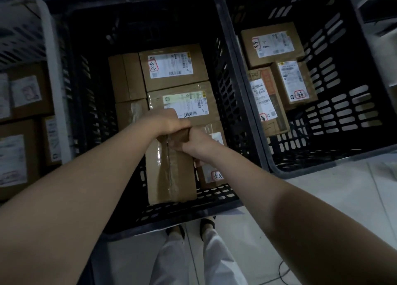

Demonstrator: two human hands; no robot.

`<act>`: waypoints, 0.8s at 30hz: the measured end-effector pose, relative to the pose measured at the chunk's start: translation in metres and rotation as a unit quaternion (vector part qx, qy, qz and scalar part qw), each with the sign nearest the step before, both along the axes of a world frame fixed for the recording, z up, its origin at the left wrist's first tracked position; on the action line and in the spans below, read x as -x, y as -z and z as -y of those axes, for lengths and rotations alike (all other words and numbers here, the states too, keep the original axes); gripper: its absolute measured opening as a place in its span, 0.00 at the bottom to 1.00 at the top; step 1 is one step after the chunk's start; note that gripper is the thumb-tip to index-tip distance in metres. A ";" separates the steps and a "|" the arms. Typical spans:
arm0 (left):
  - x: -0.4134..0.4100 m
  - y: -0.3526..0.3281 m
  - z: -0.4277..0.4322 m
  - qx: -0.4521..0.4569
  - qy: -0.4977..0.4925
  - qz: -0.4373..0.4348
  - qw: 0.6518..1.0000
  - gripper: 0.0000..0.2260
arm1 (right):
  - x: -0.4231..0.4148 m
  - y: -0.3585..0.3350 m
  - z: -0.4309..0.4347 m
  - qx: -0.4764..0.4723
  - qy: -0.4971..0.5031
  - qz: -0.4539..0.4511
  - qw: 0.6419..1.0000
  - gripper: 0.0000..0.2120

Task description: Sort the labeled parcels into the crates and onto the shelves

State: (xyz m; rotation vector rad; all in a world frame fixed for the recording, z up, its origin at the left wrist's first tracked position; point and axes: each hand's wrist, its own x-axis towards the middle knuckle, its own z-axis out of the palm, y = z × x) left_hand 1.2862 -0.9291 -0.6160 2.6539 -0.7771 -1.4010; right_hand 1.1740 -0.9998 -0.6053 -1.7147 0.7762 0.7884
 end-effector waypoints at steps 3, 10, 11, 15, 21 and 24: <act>-0.006 -0.010 -0.015 0.030 0.013 -0.060 0.998 0.26 | -0.003 -0.004 0.003 -0.011 -0.028 0.004 1.000 0.18; 0.032 -0.023 -0.073 0.255 -0.259 -0.105 0.926 0.41 | 0.008 -0.020 0.004 -0.040 -0.054 -0.094 0.993 0.33; 0.040 -0.026 -0.081 0.256 -0.321 -0.142 0.901 0.43 | 0.012 -0.021 0.004 -0.046 -0.070 -0.113 0.990 0.36; 0.061 -0.029 -0.106 0.095 -0.393 -0.329 0.853 0.29 | 0.026 -0.021 0.001 -0.074 -0.087 -0.155 0.981 0.41; 0.069 -0.018 -0.103 0.100 -0.382 -0.348 0.850 0.23 | 0.021 -0.021 0.002 -0.072 -0.060 -0.115 0.989 0.29; 0.073 -0.013 -0.112 0.115 -0.395 -0.346 0.843 0.23 | 0.016 -0.023 -0.003 -0.043 -0.069 -0.112 0.990 0.22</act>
